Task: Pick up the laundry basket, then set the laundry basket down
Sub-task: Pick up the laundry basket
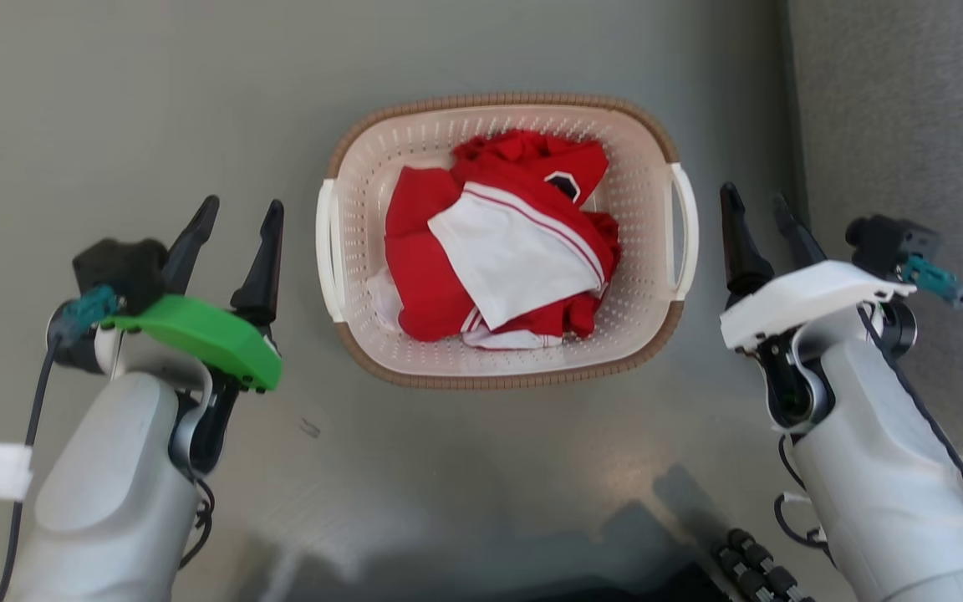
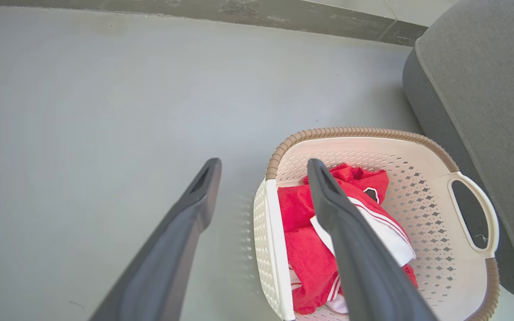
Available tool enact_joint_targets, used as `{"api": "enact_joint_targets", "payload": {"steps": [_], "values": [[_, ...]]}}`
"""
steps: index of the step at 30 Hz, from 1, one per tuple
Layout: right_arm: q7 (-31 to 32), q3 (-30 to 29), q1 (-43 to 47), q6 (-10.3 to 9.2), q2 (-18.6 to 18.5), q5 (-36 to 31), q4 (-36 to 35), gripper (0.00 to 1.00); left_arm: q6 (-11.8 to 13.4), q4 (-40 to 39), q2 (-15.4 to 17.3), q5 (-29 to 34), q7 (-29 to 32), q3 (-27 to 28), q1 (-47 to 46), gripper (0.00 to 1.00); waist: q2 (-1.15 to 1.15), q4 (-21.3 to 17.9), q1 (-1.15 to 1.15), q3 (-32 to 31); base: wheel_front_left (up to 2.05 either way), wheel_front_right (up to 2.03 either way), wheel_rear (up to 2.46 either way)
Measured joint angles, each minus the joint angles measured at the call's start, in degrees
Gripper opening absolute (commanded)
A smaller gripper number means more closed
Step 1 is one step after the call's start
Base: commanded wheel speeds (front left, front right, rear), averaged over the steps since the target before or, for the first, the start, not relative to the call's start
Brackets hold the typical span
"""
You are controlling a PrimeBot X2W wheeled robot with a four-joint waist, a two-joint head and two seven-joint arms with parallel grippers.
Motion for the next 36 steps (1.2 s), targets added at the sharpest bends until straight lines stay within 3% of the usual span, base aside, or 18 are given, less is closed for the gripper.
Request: {"api": "enact_joint_targets", "payload": {"steps": [22, 36], "values": [[0.8, 6.6, -11.2, -1.52, -0.4, 5.3, 13.5, 1.0, 0.0, 8.3, -0.4, -8.3, 8.2, -10.1, -11.0, 1.0, 0.0, -0.5, 0.0, 10.2, 0.0, 0.0, 0.0], [2.4, 10.6, -17.1, -1.96, -0.5, 8.7, 18.8, 1.0, 0.0, 12.9, -0.5, -12.0, 12.6, -12.4, -16.4, 1.0, 0.0, -0.5, 0.0, 13.6, 0.0, 0.0, 0.0]]}}
